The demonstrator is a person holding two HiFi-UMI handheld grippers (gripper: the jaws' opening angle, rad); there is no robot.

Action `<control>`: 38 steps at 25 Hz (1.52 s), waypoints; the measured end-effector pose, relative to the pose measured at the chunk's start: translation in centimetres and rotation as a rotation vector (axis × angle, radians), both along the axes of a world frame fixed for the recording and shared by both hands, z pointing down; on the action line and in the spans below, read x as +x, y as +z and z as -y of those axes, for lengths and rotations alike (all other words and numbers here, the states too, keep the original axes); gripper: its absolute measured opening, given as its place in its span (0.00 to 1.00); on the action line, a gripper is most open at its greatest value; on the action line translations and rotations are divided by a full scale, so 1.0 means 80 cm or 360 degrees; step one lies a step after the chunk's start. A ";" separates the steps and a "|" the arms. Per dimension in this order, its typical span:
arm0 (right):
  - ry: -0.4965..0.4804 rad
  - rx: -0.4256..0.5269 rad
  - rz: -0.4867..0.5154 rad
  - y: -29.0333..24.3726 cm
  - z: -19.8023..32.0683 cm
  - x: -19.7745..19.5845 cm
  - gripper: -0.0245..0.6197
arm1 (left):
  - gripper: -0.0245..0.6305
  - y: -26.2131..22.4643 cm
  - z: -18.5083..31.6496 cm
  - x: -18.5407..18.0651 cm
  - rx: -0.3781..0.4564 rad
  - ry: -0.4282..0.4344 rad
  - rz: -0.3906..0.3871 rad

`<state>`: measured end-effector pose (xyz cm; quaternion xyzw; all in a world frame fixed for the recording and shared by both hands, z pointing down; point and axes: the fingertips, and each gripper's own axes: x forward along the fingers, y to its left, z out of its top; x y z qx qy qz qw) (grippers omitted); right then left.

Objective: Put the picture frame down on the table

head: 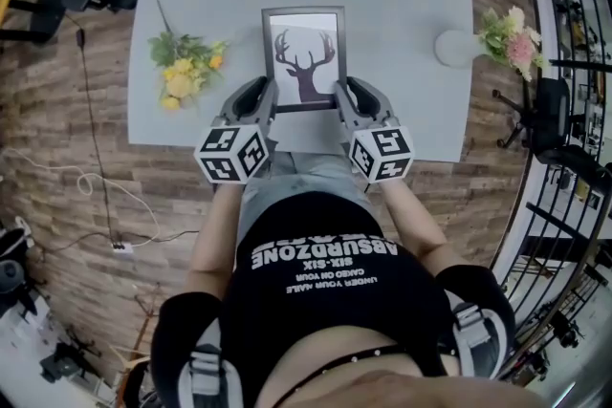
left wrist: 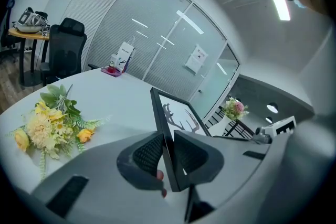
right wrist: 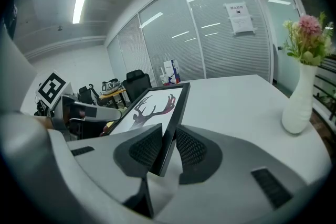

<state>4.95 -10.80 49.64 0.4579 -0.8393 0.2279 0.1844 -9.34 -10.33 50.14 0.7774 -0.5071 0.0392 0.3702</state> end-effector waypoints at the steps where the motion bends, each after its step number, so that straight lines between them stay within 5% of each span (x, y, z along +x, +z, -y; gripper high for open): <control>1: 0.0003 -0.0005 -0.0002 0.002 0.000 0.000 0.19 | 0.16 0.002 0.000 0.000 -0.0006 0.0004 -0.0002; 38: 0.0049 -0.0195 -0.0055 0.063 0.017 0.002 0.19 | 0.16 0.061 0.022 0.003 -0.0179 0.0076 -0.0006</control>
